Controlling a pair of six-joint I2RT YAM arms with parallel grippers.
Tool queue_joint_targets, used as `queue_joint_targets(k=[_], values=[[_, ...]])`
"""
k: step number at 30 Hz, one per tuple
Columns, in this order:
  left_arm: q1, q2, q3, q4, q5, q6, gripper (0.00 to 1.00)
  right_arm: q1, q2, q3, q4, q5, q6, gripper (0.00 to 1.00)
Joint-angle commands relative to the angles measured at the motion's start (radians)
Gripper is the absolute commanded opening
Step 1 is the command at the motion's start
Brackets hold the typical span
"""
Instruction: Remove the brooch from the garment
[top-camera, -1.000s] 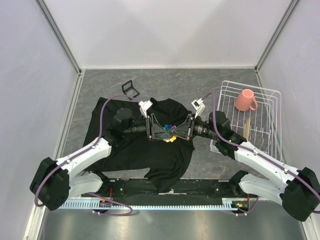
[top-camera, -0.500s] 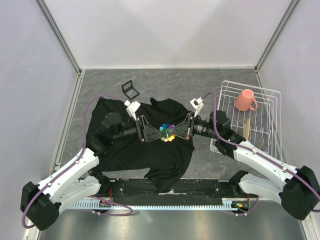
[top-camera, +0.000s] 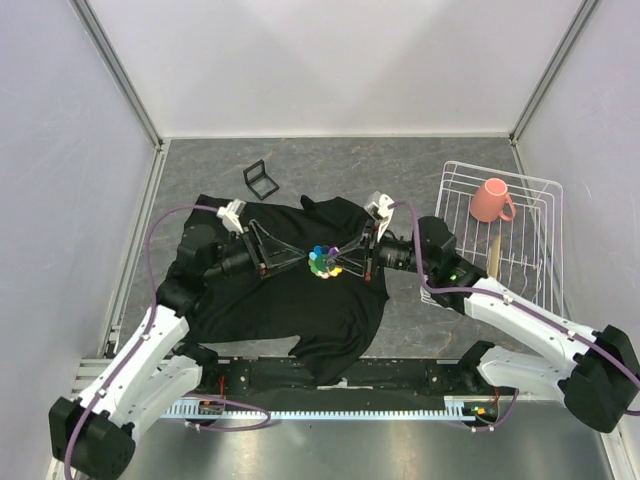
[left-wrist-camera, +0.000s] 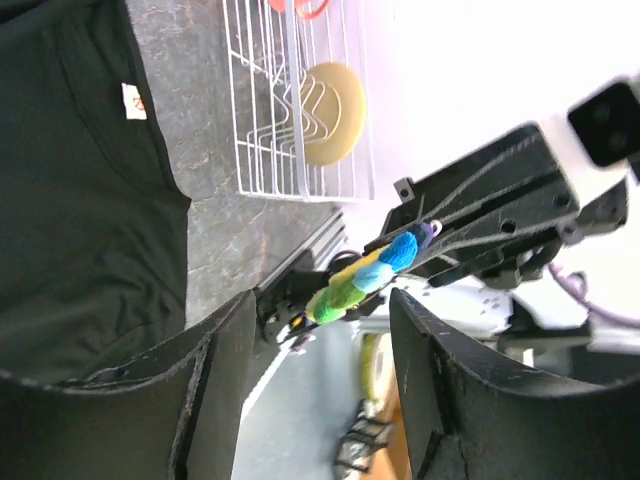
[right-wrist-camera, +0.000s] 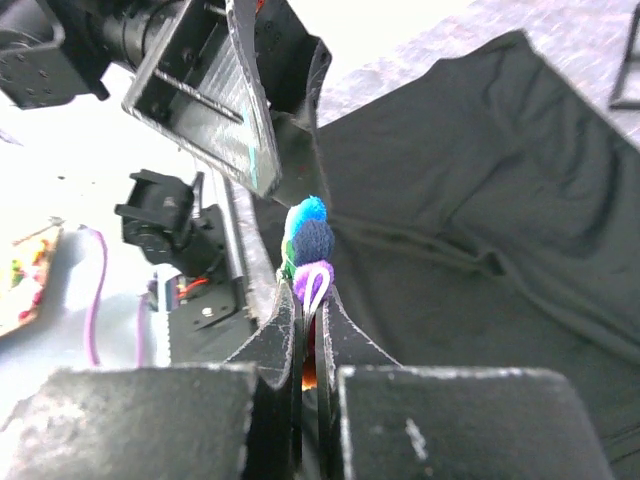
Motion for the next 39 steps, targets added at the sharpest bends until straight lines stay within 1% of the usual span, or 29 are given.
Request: queue_joint_targets(k=[1, 2, 3, 4, 5, 6, 7, 8, 9, 10, 11, 12, 13, 15, 16, 17, 18, 19, 22, 23, 24, 25, 27, 28, 30, 32, 39], values=[[0.111, -0.045, 0.006, -0.121, 0.146, -0.268, 0.63, 0.037, 0.039, 0.069, -0.035, 0.175, -0.266, 0.0], [0.121, -0.054, 0.003, -0.112, 0.161, -0.32, 0.63, 0.046, 0.048, 0.075, -0.03, 0.194, -0.292, 0.0], [0.136, -0.068, 0.004, -0.105, 0.172, -0.337, 0.61, 0.053, 0.056, 0.079, -0.01, 0.219, -0.315, 0.0], [0.142, -0.076, 0.009, -0.103, 0.186, -0.343, 0.6, 0.059, 0.076, 0.079, 0.005, 0.27, -0.373, 0.0], [0.151, -0.083, 0.018, -0.108, 0.186, -0.324, 0.57, 0.074, 0.088, 0.081, 0.019, 0.303, -0.412, 0.0], [0.173, -0.103, 0.03, -0.176, 0.177, -0.293, 0.55, 0.079, 0.105, 0.09, 0.027, 0.329, -0.443, 0.0], [0.182, -0.112, 0.073, -0.237, 0.118, -0.25, 0.54, 0.082, 0.143, 0.113, 0.03, 0.355, -0.478, 0.0], [0.188, -0.123, 0.102, -0.326, 0.068, -0.151, 0.54, 0.085, 0.165, 0.127, 0.036, 0.402, -0.539, 0.0], [0.193, -0.143, 0.16, -0.462, 0.012, -0.103, 0.55, 0.085, 0.214, 0.153, 0.051, 0.423, -0.579, 0.0], [0.193, -0.155, 0.191, -0.533, -0.106, -0.033, 0.55, 0.086, 0.24, 0.161, 0.066, 0.446, -0.613, 0.0], [0.194, -0.165, 0.222, -0.587, -0.16, -0.008, 0.55, 0.086, 0.269, 0.17, 0.076, 0.447, -0.72, 0.0], [0.193, -0.175, 0.286, -0.685, -0.214, 0.012, 0.57, 0.086, 0.322, 0.181, 0.117, 0.452, -0.76, 0.0], [0.193, -0.2, 0.32, -0.722, -0.31, 0.043, 0.58, 0.088, 0.349, 0.19, 0.137, 0.46, -0.794, 0.0], [0.193, -0.23, 0.412, -0.785, -0.401, 0.069, 0.61, 0.086, 0.439, 0.216, 0.223, 0.492, -0.874, 0.0], [0.193, -0.266, 0.438, -0.83, -0.493, 0.09, 0.63, 0.086, 0.473, 0.243, 0.211, 0.474, -0.93, 0.0], [0.193, -0.287, 0.46, -0.851, -0.536, 0.101, 0.65, 0.093, 0.508, 0.268, 0.203, 0.472, -0.976, 0.0], [0.193, -0.307, 0.493, -0.864, -0.574, 0.112, 0.68, 0.094, 0.577, 0.306, 0.255, 0.504, -1.016, 0.0], [0.191, -0.324, 0.506, -0.882, -0.651, 0.135, 0.69, 0.094, 0.613, 0.329, 0.273, 0.512, -1.04, 0.0], [0.191, -0.392, 0.537, -0.882, -0.745, 0.182, 0.71, 0.094, 0.761, 0.464, 0.255, 0.532, -1.148, 0.0], [0.191, -0.413, 0.543, -0.881, -0.759, 0.193, 0.71, 0.093, 0.797, 0.495, 0.257, 0.535, -1.179, 0.0], [0.191, -0.422, 0.55, -0.881, -0.768, 0.204, 0.72, 0.094, 0.867, 0.551, 0.264, 0.541, -1.207, 0.0], [0.191, -0.428, 0.552, -0.878, -0.779, 0.233, 0.72, 0.094, 0.907, 0.585, 0.258, 0.552, -1.269, 0.0], [0.19, -0.441, 0.551, -0.873, -0.791, 0.253, 0.72, 0.094, 1.014, 0.688, 0.226, 0.561, -1.325, 0.0], [0.19, -0.445, 0.552, -0.873, -0.8, 0.279, 0.72, 0.094, 1.044, 0.71, 0.235, 0.581, -1.38, 0.0], [0.184, -0.461, 0.552, -0.875, -0.812, 0.298, 0.72, 0.094, 1.123, 0.772, 0.249, 0.59, -1.431, 0.0], [0.176, -0.471, 0.544, -0.873, -0.828, 0.316, 0.73, 0.088, 1.166, 0.813, 0.249, 0.614, -1.486, 0.0], [0.158, -0.516, 0.498, -0.853, -0.848, 0.35, 0.74, 0.076, 1.321, 0.97, 0.239, 0.599, -1.538, 0.0]])
